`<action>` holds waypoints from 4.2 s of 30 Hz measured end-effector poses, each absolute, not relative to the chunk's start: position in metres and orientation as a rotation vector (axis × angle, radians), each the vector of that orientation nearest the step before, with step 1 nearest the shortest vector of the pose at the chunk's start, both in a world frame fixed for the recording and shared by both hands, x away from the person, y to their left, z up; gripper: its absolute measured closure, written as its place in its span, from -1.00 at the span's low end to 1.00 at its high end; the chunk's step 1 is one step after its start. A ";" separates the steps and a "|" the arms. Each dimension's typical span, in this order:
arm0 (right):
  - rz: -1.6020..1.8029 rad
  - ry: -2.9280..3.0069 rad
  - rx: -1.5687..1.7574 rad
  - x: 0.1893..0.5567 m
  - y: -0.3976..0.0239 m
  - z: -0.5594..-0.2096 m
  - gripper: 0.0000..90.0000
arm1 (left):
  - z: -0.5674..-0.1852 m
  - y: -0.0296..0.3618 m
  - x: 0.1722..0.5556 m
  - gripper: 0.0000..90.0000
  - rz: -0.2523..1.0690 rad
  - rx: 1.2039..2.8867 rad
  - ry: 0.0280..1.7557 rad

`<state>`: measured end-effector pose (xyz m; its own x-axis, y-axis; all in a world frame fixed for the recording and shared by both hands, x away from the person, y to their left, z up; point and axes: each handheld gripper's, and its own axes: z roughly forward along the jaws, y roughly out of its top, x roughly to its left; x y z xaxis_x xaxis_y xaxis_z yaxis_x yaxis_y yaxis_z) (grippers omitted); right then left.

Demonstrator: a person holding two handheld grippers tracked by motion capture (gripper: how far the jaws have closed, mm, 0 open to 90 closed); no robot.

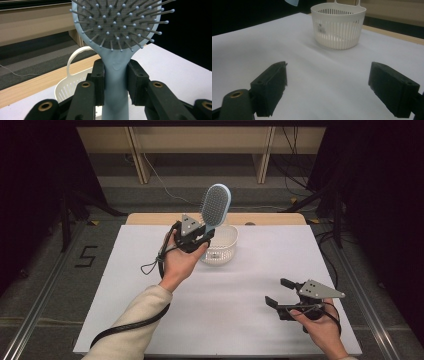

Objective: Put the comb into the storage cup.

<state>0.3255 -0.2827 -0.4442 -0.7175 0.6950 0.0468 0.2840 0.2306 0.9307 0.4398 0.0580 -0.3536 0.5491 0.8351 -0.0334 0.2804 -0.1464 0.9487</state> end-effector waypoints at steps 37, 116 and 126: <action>1.488 2.131 0.917 0.325 -0.283 -0.445 -0.65 | -0.353 0.048 0.456 0.54 0.644 1.658 0.958; 1.503 2.124 0.917 0.325 -0.284 -0.445 -0.65 | -0.361 0.028 0.497 0.54 0.679 1.592 0.986; 1.502 2.124 0.911 0.325 -0.284 -0.445 -0.65 | -0.362 0.026 0.500 0.54 0.677 1.579 1.000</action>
<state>0.3255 -0.2842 -0.4447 -0.7162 0.6956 0.0571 0.2857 0.2176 0.9333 0.5000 0.0260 -0.3625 0.4814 0.8728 -0.0800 0.2500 -0.0493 0.9670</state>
